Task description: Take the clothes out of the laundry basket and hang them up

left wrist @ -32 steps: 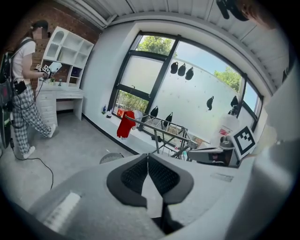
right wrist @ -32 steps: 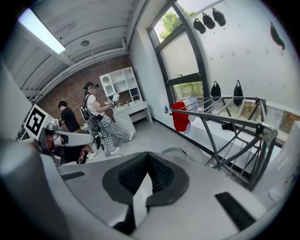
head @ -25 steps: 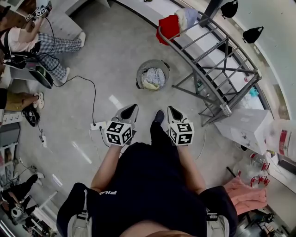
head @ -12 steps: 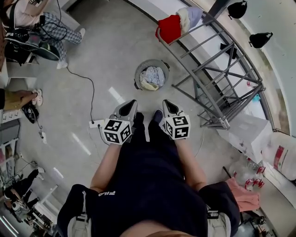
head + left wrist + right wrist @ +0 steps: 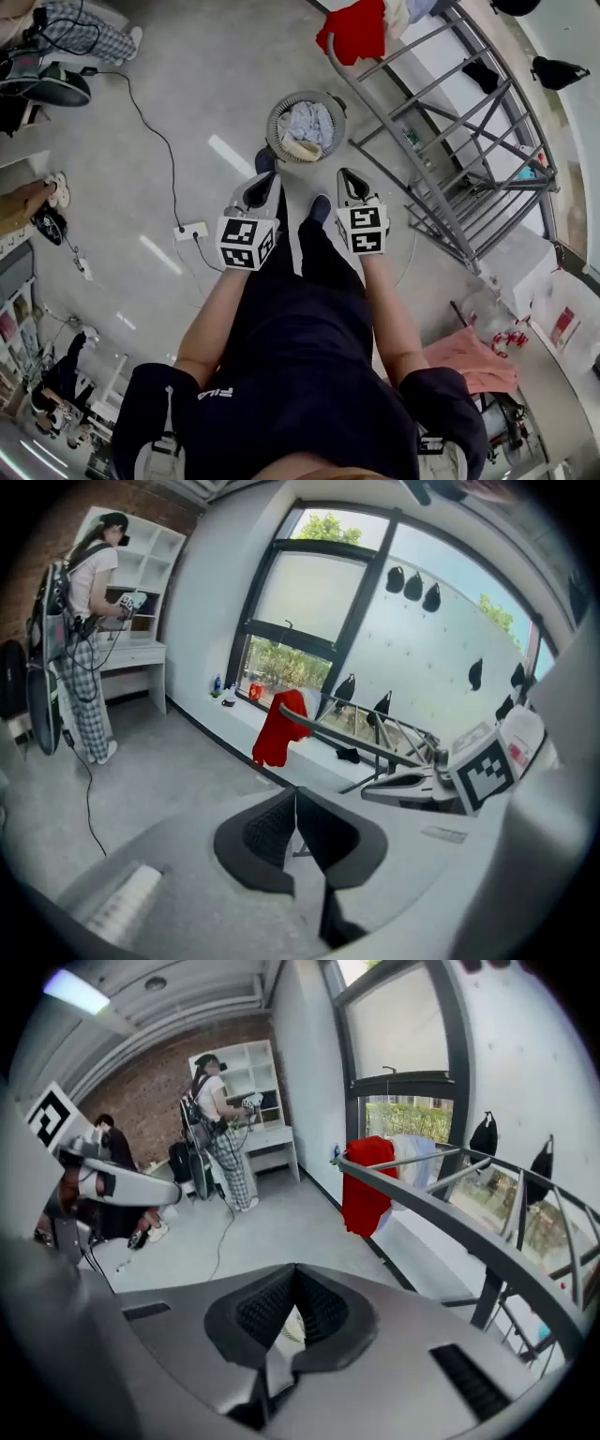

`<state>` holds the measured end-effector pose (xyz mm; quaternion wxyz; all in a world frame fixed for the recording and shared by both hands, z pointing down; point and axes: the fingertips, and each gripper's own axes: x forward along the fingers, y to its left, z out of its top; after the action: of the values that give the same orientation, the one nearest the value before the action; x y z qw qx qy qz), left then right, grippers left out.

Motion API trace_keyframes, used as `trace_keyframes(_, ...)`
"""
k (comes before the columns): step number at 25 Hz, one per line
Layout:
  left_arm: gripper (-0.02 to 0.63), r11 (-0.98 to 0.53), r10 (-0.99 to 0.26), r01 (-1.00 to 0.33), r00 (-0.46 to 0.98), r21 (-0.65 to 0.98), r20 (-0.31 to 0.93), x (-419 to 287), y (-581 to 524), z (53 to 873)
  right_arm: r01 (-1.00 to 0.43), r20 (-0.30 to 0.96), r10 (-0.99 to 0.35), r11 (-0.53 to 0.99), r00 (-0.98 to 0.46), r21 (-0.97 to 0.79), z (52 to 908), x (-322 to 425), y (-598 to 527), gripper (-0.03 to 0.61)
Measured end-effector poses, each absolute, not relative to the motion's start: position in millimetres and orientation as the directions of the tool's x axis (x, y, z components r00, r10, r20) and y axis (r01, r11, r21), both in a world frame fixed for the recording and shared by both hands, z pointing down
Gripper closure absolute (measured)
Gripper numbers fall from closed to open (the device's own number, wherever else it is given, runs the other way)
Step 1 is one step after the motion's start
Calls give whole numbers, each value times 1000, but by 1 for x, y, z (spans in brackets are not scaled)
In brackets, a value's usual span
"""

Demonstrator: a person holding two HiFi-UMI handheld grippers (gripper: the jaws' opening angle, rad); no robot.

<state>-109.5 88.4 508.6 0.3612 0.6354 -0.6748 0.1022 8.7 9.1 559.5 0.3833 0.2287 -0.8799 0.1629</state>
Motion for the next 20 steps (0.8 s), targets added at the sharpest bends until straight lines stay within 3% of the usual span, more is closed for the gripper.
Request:
trace_keyframes(6, 590, 152, -761, -928, 109, 339, 640, -137, 42, 573, -557, 749, -292, 822, -595, -122, 636, -40, -38, 578)
trace_keyframes(10, 590, 65, -734, -967, 121, 246, 668, -149, 22, 619, -571, 777, -276, 811, -565, -127, 697, -67, -65, 578)
trace_keyframes(20, 591, 172, -683, -942, 95, 287, 724, -173, 13, 770, -540, 850, -203, 835, -486, -110, 857, -72, -86, 578)
